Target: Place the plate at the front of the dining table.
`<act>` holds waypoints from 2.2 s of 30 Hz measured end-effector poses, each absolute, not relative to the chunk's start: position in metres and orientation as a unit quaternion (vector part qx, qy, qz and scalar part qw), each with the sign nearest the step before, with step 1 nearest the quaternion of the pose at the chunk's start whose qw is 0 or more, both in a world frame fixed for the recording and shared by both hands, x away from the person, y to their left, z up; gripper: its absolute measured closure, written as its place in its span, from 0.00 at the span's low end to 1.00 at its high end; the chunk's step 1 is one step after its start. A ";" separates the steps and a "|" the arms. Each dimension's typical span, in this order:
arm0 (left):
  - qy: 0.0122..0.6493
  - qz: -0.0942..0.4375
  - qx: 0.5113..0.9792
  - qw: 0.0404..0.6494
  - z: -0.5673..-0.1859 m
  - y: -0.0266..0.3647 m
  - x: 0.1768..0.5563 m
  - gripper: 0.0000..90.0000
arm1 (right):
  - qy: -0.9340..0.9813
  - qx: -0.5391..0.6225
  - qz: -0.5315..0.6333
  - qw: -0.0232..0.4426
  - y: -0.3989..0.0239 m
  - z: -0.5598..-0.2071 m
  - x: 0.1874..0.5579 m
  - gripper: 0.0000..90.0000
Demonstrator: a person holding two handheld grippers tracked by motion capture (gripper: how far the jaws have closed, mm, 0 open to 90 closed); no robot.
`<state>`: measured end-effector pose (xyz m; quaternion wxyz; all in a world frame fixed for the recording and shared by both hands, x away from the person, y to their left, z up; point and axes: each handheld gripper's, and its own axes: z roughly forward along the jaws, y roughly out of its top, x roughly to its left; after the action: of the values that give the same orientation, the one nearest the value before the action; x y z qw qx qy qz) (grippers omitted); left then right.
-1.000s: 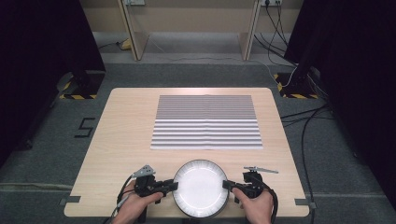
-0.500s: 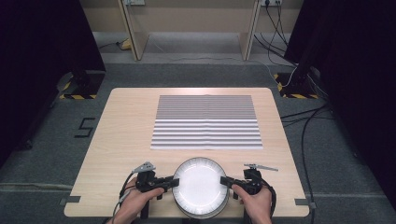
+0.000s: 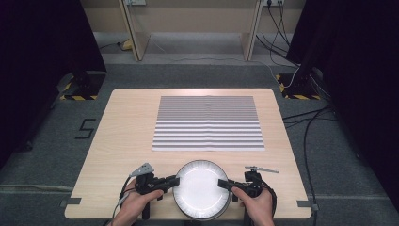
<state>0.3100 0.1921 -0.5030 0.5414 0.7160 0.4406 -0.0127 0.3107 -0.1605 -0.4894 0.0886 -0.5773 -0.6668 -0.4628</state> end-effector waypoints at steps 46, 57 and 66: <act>0.405 0.021 0.739 0.538 -0.500 0.175 0.316 0.86 | -0.679 -0.550 -0.482 0.068 -0.172 -0.487 0.304 0.91; 0.412 -0.022 0.732 0.542 -0.504 0.174 0.324 0.81 | -0.669 -0.542 -0.507 0.035 -0.164 -0.482 0.307 0.93; 0.424 -0.034 0.719 0.549 -0.496 0.177 0.326 0.89 | -0.683 -0.530 -0.503 0.000 -0.161 -0.478 0.306 0.94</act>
<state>0.3258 0.1771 -0.4955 0.5489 0.7195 0.4242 -0.0336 0.3056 -0.1611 -0.4776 0.0003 -0.5300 -0.6827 -0.5029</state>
